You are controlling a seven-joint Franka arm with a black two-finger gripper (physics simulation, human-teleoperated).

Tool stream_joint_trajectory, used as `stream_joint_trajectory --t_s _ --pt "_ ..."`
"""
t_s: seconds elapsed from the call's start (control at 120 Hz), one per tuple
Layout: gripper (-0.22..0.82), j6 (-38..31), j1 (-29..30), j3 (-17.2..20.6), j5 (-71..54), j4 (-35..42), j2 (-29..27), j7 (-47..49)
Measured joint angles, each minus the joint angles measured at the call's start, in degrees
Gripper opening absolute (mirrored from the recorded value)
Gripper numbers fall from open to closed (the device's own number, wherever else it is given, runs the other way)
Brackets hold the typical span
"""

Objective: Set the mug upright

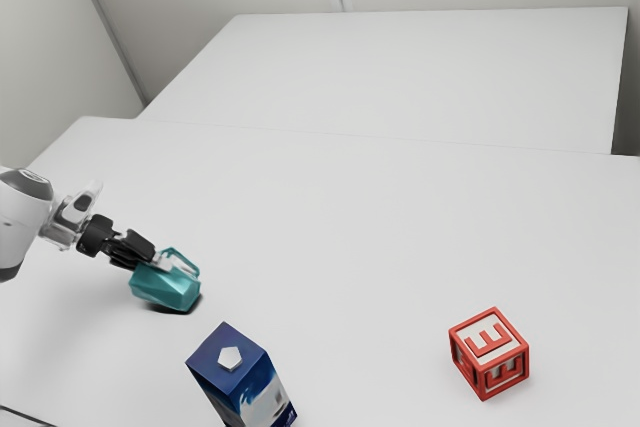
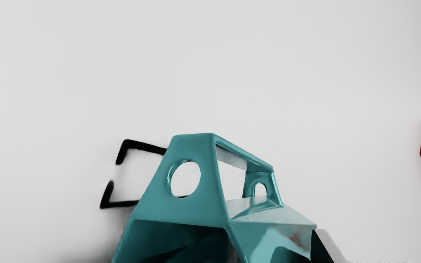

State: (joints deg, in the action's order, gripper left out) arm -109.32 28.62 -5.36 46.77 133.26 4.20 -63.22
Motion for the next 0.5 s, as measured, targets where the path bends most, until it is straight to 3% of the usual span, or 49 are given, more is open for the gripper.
stream_joint_trajectory --t_s 0.175,0.5 --pt "-0.08 0.22 -0.20 0.01 0.04 -0.04 -0.66 -2.24" --pt "-0.17 1.08 -1.83 -0.01 0.16 0.00 -5.11 -4.72"
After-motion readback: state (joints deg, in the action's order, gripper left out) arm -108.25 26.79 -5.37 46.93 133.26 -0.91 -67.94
